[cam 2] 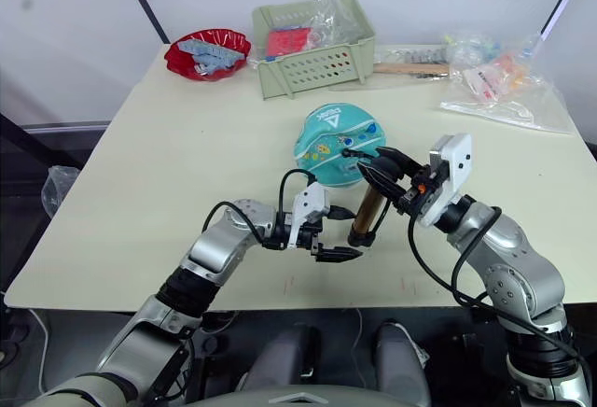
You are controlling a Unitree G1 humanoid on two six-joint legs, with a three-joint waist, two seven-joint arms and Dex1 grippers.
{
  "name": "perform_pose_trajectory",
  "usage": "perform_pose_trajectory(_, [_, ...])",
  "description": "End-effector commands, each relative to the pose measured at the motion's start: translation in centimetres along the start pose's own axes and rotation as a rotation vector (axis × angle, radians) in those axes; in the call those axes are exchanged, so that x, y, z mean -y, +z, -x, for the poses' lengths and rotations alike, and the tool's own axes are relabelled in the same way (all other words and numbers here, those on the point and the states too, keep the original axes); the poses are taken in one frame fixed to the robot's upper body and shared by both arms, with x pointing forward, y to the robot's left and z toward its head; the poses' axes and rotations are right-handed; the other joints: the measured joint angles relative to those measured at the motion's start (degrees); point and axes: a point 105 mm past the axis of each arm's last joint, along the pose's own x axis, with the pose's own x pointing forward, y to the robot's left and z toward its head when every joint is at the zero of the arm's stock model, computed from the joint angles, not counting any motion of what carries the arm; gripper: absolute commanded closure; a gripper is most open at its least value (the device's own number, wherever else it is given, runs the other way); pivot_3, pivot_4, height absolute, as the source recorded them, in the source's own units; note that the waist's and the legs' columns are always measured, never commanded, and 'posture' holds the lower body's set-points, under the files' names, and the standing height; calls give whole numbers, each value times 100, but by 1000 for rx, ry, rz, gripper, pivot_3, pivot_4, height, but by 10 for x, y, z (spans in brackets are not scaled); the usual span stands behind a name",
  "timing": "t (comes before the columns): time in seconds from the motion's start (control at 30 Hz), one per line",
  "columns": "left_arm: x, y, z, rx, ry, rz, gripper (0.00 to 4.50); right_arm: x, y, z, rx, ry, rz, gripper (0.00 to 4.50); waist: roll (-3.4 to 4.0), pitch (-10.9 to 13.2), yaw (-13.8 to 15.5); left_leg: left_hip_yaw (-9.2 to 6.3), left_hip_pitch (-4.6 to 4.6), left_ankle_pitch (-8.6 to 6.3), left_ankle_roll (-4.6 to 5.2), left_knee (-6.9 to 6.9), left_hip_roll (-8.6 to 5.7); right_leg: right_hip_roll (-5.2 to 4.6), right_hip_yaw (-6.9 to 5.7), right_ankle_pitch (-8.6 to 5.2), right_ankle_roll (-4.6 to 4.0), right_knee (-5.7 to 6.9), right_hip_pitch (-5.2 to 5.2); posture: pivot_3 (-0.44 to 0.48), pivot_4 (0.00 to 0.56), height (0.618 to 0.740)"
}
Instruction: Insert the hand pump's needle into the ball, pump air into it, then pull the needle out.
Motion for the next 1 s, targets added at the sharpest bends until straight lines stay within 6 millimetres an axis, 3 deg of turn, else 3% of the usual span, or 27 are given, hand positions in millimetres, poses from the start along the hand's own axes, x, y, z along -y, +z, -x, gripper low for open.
perform_pose_trajectory(0.03, [-1, 6, -4, 3, -17, -16, 51, -12, 16, -2, 41, 62, 97, 2708, -1, 0, 1, 0, -1, 0, 0, 0, 0, 0, -1, 0, 0, 0, 0, 0, 150, 740])
perform_pose_trajectory(0.67, [-7, 0, -12, -4, -1, -17, 51, -16, 14, 0, 37, 75, 118, 2708, -2, 1, 2, 0, -2, 0, 0, 0, 3, -2, 0, 0, 0, 0, 0, 0, 150, 740])
perform_pose_trajectory(0.77, [-6, 1, -16, 3, 1, -9, 842, -16, 14, 0, 41, 73, 112, 2708, -2, 1, 2, 0, -2, 0, 0, 1, 3, -2, 0, 1, 0, 0, 0, 0, 150, 740])
perform_pose_trajectory(0.8, [-6, 1, -16, 7, 0, -6, 1336, -16, 14, 0, 40, 71, 112, 2708, -2, 1, 2, 0, -2, 0, 0, 1, 3, -2, 0, 1, 0, 0, 0, 0, 150, 740])
perform_pose_trajectory(0.93, [-4, 0, -16, 5, -14, 0, 2292, -15, 12, 1, 31, 70, 116, 2708, -2, 1, 1, -1, -2, 0, 0, 0, 3, -1, -1, 1, 0, 0, 0, 0, 150, 740])
perform_pose_trajectory(1.0, [-3, -2, -16, -1, -11, 4, 3293, -15, 12, 2, 29, 71, 119, 2708, -2, 1, 2, -1, -2, 0, 0, 0, 3, -2, 0, 0, 0, 0, 0, 0, 150, 740])
